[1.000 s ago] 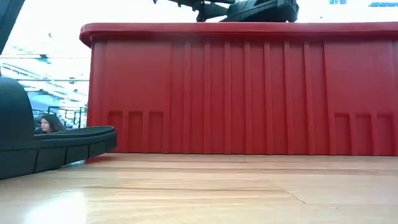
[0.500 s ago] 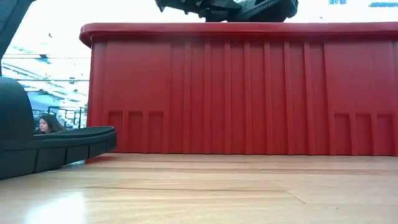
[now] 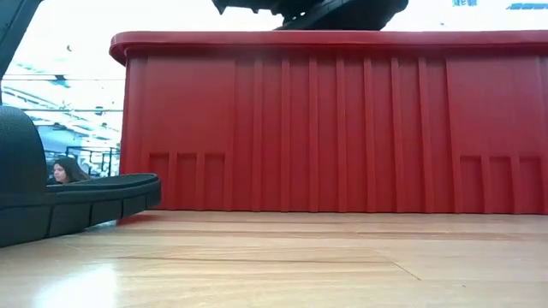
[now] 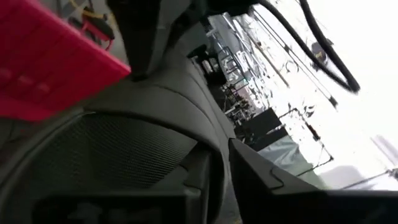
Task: Pick and place slides into bin
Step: Put the right black slide on top of the other black slide into the red bin
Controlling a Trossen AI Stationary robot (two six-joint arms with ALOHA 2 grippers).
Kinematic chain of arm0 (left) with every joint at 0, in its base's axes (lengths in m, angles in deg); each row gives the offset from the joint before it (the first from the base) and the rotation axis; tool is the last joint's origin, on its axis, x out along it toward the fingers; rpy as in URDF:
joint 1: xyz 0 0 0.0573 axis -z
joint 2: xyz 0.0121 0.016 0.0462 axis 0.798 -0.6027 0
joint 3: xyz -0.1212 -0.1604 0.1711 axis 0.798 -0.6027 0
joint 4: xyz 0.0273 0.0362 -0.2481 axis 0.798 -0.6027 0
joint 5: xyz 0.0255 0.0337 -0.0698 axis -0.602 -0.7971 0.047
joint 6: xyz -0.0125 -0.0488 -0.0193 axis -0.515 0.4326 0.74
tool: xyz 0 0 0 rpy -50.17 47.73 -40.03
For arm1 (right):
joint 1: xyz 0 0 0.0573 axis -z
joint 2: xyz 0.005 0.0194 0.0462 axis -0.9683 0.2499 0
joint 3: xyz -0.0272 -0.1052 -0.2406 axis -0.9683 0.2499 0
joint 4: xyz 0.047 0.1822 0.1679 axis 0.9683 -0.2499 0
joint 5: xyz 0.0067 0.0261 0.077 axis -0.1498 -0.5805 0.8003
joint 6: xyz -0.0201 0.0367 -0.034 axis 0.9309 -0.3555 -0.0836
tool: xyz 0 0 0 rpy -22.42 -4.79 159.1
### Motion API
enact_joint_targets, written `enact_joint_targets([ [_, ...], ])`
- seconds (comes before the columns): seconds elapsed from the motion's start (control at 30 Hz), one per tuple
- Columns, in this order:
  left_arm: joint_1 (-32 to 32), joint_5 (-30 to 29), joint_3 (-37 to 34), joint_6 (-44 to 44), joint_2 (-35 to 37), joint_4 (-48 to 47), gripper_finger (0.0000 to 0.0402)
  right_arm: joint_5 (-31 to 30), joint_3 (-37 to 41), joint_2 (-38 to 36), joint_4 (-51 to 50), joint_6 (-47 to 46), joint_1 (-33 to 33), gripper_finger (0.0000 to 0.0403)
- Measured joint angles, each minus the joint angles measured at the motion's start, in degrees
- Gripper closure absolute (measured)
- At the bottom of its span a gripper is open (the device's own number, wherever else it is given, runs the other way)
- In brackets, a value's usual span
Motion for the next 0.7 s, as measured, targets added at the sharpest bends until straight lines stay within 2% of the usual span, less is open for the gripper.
enact_joint_targets([
  [0.2,-1.17,0.07,-0.07,0.25,0.91,-0.72,0.0399,-0.07,-0.01,0.09,-0.90,-8.49,0.00,0.0310],
  [0.3,-1.19,0.02,-0.07,0.19,0.92,-1.02,0.0400,-0.83,0.58,0.07,-1.24,-16.39,-0.03,0.0296],
  [0.43,-1.37,-1.15,-0.07,-1.22,1.04,-1.33,0.0400,-2.06,0.71,-0.61,-1.60,-26.98,-0.65,0.0287],
  [0.6,-1.96,-1.32,0.00,-1.92,1.23,-1.70,0.0400,-2.22,0.73,-1.71,-0.08,-31.65,-2.86,0.0290],
  [0.7,-3.37,-8.16,0.09,-2.41,1.36,-1.86,0.0401,-0.51,0.76,-2.46,0.91,-36.20,-5.12,0.0292],
])
